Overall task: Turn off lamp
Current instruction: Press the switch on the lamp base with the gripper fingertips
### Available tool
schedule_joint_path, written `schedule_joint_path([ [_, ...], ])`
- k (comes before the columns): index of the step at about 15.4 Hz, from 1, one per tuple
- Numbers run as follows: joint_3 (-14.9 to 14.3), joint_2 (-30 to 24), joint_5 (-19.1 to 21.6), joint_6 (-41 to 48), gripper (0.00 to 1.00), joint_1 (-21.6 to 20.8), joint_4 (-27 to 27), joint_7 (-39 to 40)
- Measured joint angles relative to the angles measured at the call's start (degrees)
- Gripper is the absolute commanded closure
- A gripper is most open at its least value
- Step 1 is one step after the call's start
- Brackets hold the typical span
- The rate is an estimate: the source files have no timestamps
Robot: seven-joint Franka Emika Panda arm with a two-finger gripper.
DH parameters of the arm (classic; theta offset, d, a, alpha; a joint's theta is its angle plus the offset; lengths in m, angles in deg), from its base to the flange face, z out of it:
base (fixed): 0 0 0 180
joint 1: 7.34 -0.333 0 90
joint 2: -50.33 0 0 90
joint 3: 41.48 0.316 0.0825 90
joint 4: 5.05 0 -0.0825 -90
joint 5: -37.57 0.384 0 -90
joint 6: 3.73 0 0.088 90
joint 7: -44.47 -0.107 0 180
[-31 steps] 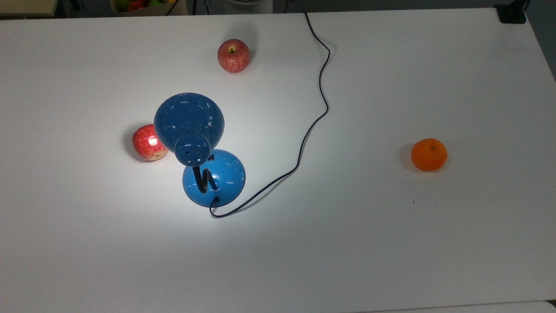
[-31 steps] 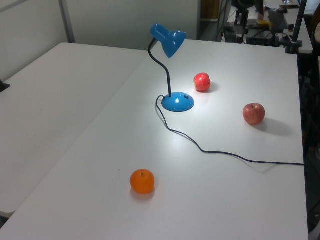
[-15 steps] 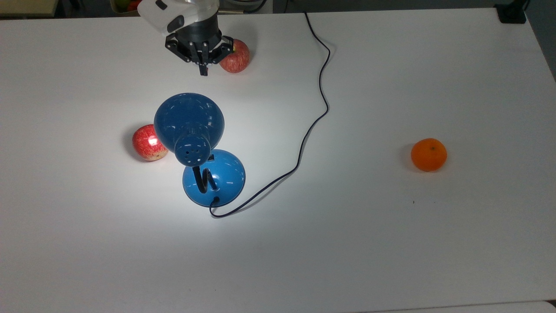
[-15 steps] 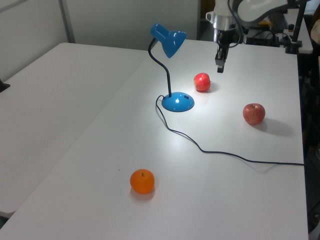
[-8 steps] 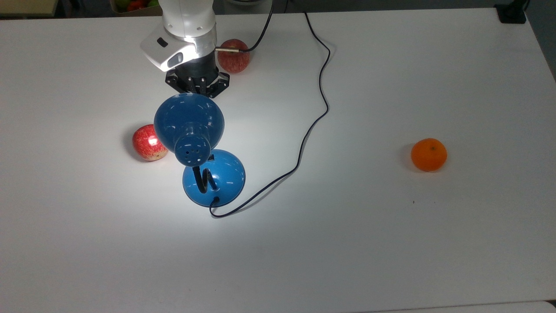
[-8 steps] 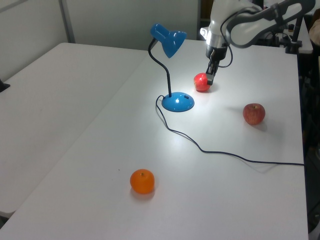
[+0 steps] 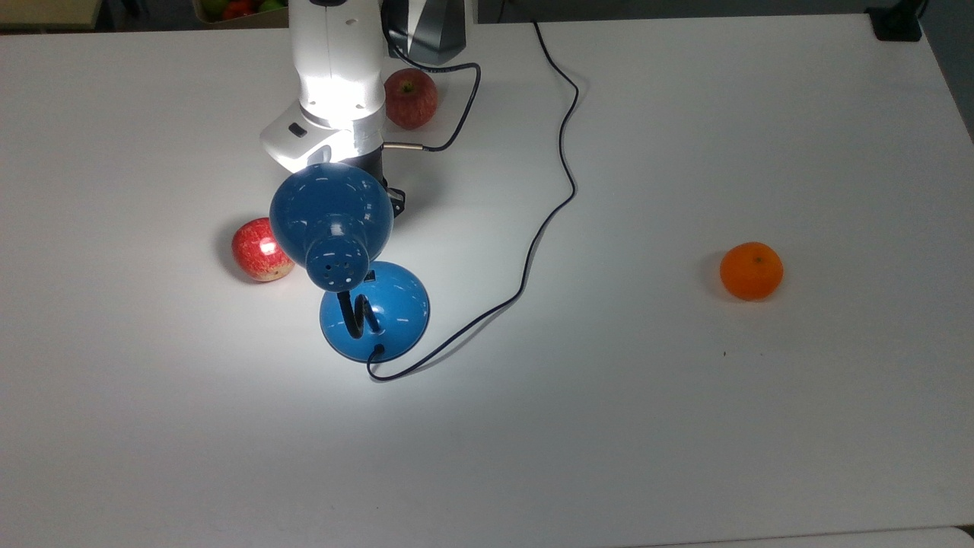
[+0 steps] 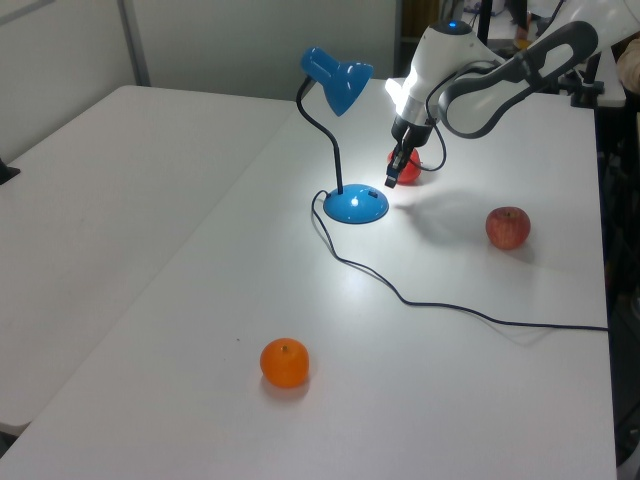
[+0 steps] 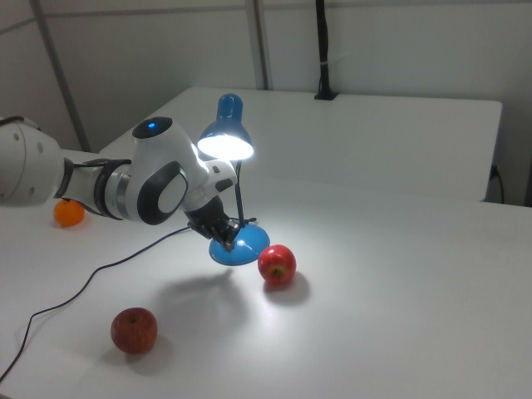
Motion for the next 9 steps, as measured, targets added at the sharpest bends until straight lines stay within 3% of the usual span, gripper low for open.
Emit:
schedule_joint_path([
  [3,0.0,0.97,-2.35,-2.79,1.0,-0.19,0.02,0.0],
  [9,0.0,2.06,-2.71,-5.45,1.0,-0.28,0.07,0.0],
])
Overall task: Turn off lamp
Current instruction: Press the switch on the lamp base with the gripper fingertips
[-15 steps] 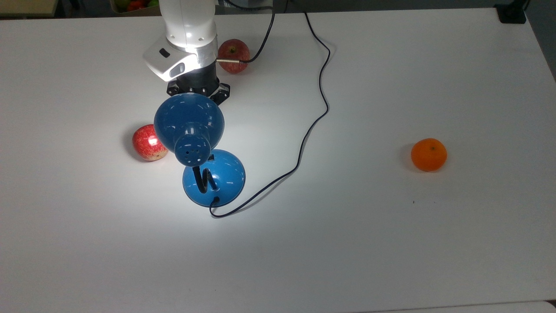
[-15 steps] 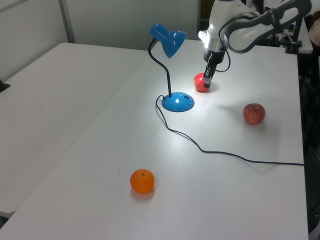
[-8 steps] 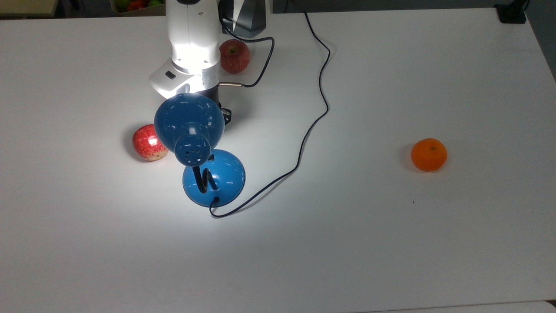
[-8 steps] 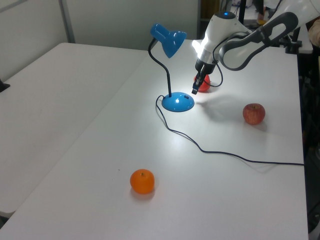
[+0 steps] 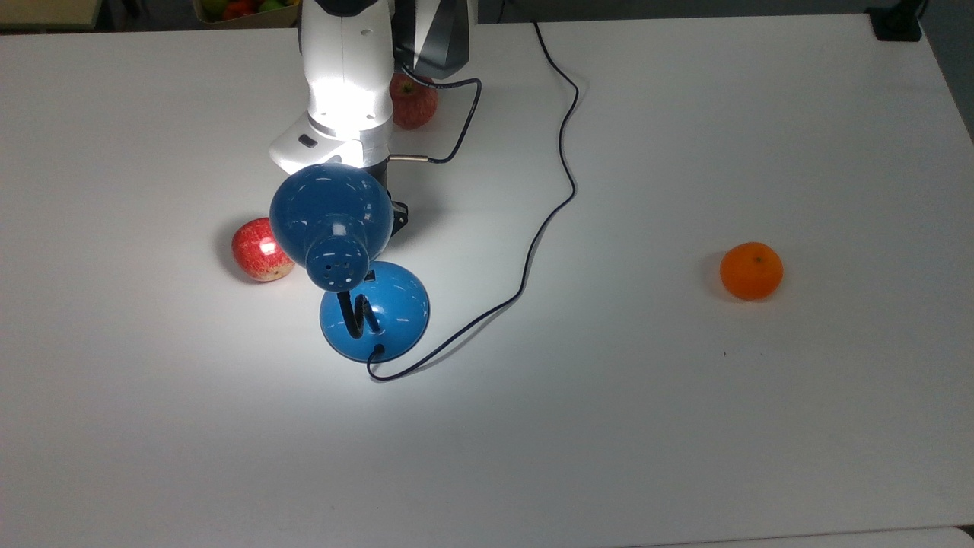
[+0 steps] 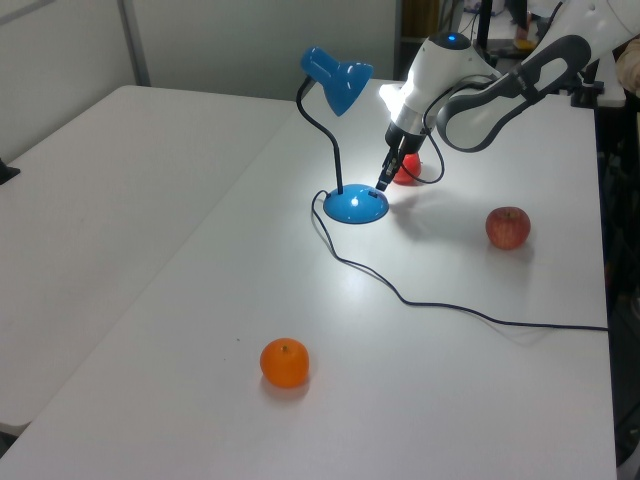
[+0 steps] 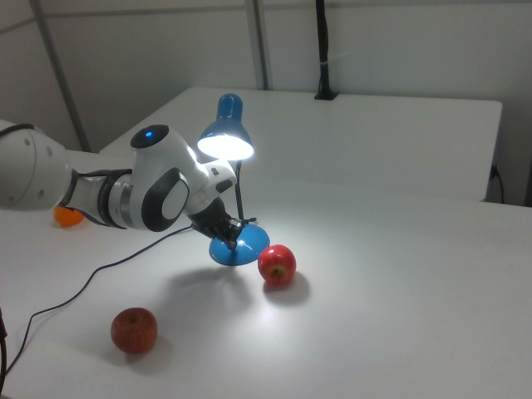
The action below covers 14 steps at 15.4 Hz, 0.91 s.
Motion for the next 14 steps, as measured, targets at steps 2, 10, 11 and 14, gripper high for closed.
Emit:
schedule_joint_path([
  [2,0.0,0.06,-0.03,-0.34,1.0,-0.04,0.04,0.0],
  [10,0.02,0.79,-0.08,-0.55,1.0,-0.14,0.09,0.0],
  [11,0.02,0.79,-0.09,-0.55,1.0,-0.14,0.09,0.0],
  [14,0.02,0.8,-0.09,-0.55,1.0,-0.14,0.09,0.0],
])
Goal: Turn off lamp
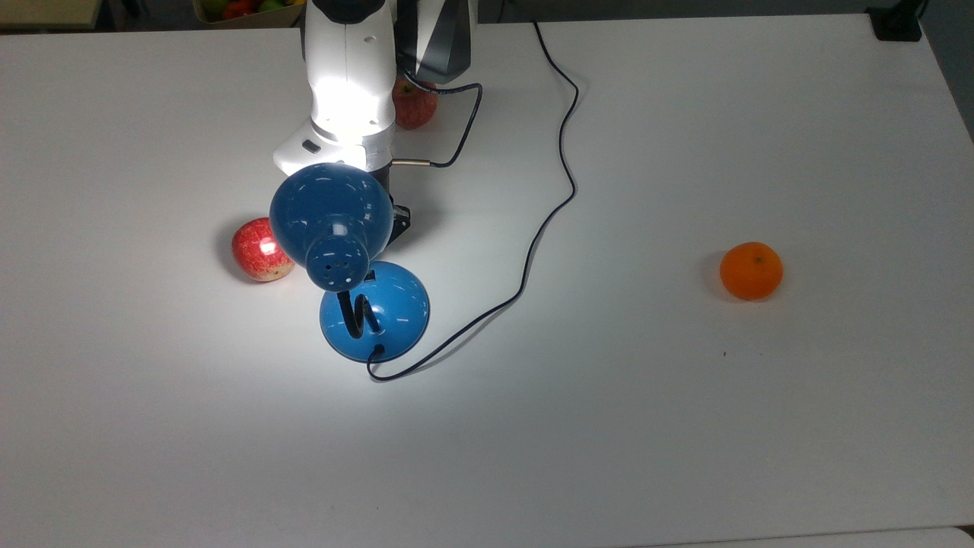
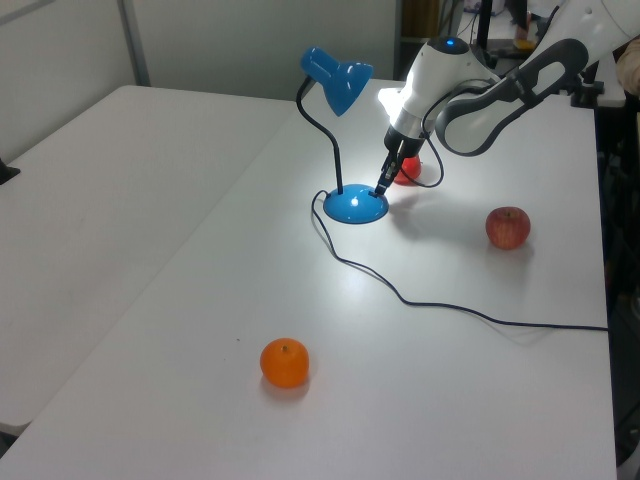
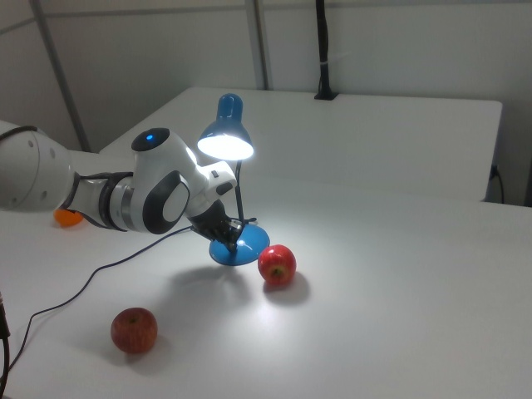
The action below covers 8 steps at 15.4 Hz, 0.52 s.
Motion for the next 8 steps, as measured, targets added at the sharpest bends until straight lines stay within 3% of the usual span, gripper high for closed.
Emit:
schedule_joint_path([
  [8,0.01,0.26,-0.26,3.98,1.0,-0.01,0.04,0.05],
])
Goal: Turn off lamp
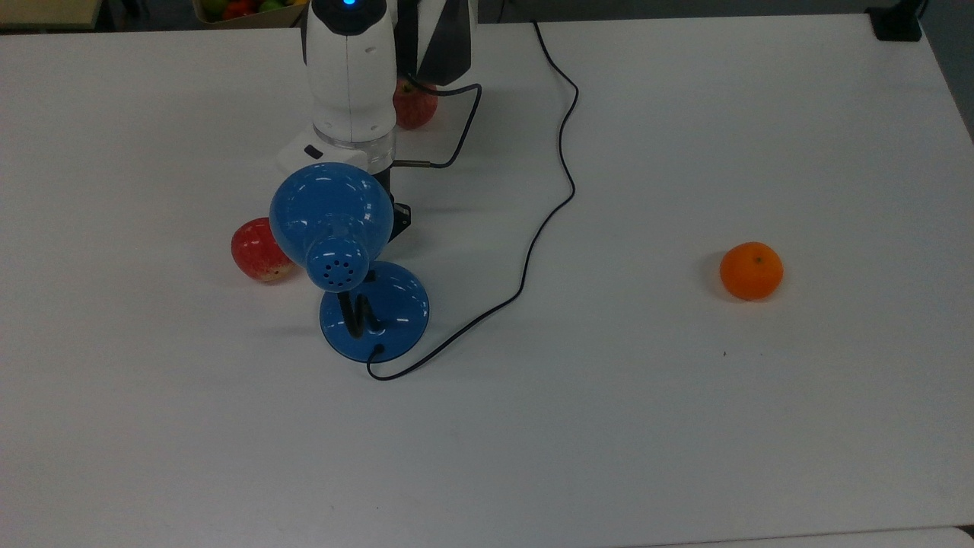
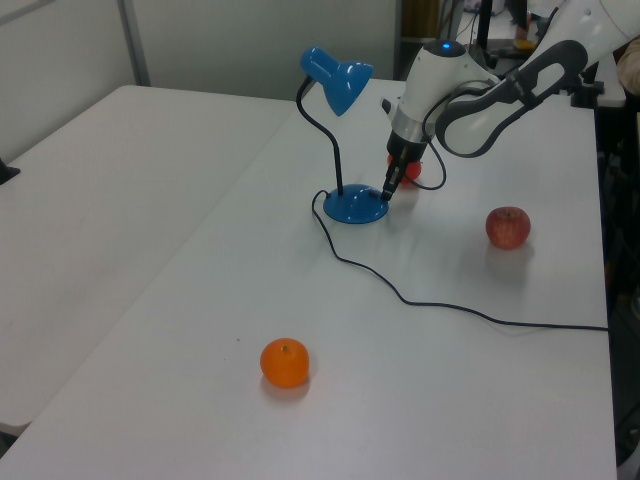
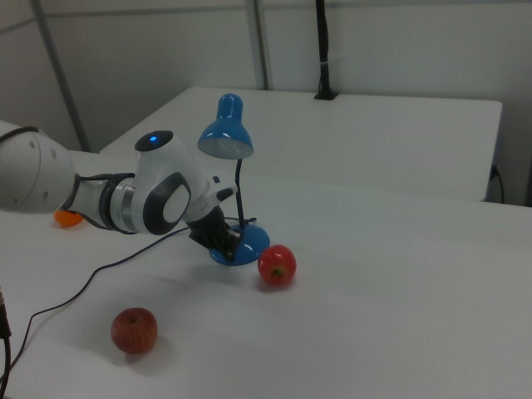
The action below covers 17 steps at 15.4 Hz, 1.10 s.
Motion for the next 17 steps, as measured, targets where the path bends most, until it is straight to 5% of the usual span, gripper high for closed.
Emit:
schedule_joint_path([
  [7,0.28,-1.67,-0.03,11.76,1.0,-0.02,1.19,0.06],
  [17,0.46,-14.9,-0.03,39.3,1.0,-1.45,6.77,0.06],
])
